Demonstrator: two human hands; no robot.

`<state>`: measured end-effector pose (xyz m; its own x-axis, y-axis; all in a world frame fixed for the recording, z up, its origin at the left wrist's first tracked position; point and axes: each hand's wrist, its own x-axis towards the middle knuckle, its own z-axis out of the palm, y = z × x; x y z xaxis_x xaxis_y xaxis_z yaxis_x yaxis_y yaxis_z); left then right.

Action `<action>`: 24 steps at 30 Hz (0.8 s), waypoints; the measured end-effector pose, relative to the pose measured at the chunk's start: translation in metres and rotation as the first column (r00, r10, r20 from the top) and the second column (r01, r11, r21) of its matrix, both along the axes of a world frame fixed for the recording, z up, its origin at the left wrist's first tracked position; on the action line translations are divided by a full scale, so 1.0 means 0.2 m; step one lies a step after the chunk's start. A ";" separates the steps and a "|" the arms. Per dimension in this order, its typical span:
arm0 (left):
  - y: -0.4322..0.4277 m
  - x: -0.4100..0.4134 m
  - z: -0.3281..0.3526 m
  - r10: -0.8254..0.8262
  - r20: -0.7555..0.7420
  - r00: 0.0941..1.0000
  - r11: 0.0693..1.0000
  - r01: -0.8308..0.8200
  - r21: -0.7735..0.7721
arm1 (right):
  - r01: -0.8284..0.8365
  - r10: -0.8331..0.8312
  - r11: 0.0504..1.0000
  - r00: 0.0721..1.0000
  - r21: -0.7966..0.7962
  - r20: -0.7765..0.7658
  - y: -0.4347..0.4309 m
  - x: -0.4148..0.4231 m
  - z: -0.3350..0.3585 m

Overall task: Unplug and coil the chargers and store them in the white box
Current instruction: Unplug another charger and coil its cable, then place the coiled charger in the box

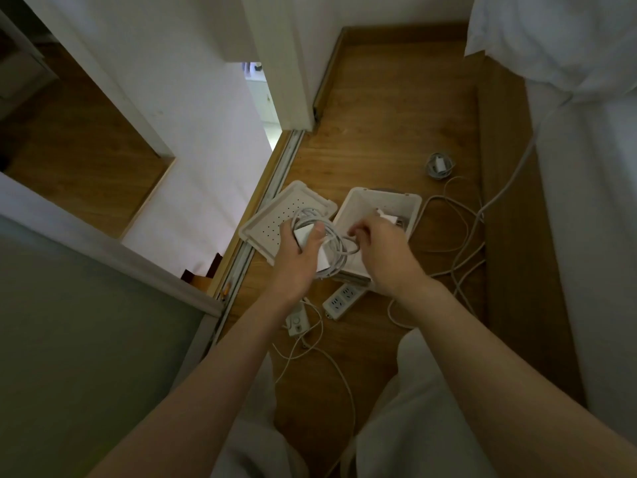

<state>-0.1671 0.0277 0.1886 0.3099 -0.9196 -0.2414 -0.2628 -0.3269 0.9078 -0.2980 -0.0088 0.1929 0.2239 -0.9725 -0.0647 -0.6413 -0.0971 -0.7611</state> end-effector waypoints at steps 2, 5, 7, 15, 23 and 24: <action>-0.03 -0.04 -0.01 0.010 0.036 0.999 0.999 -0.008 -0.044 | -0.031 0.031 0.999 0.999 -0.022 -0.007 0.02 0.03 -0.01; -0.07 -0.06 -0.05 0.063 0.031 0.998 0.997 -0.061 -0.047 | -0.070 0.070 0.998 0.996 0.005 0.058 0.03 0.06 0.00; -0.09 -0.05 -0.06 0.089 0.027 0.996 0.996 -0.089 -0.008 | -0.144 0.141 0.989 0.989 0.043 0.053 0.03 0.08 -0.01; -0.14 -0.05 -0.07 0.039 0.070 0.997 0.998 -0.042 0.048 | -0.012 0.004 0.999 0.974 0.035 0.227 -0.07 0.11 -0.04; -0.18 -0.08 -0.09 0.004 -0.003 1.000 0.999 -0.004 0.045 | 0.044 -0.148 0.943 0.943 0.329 0.300 -0.22 0.08 -0.18; -0.20 -0.08 -0.09 0.037 -0.037 0.999 0.997 -0.035 0.066 | -0.066 -0.070 0.924 0.939 0.376 0.337 -0.22 0.09 -0.21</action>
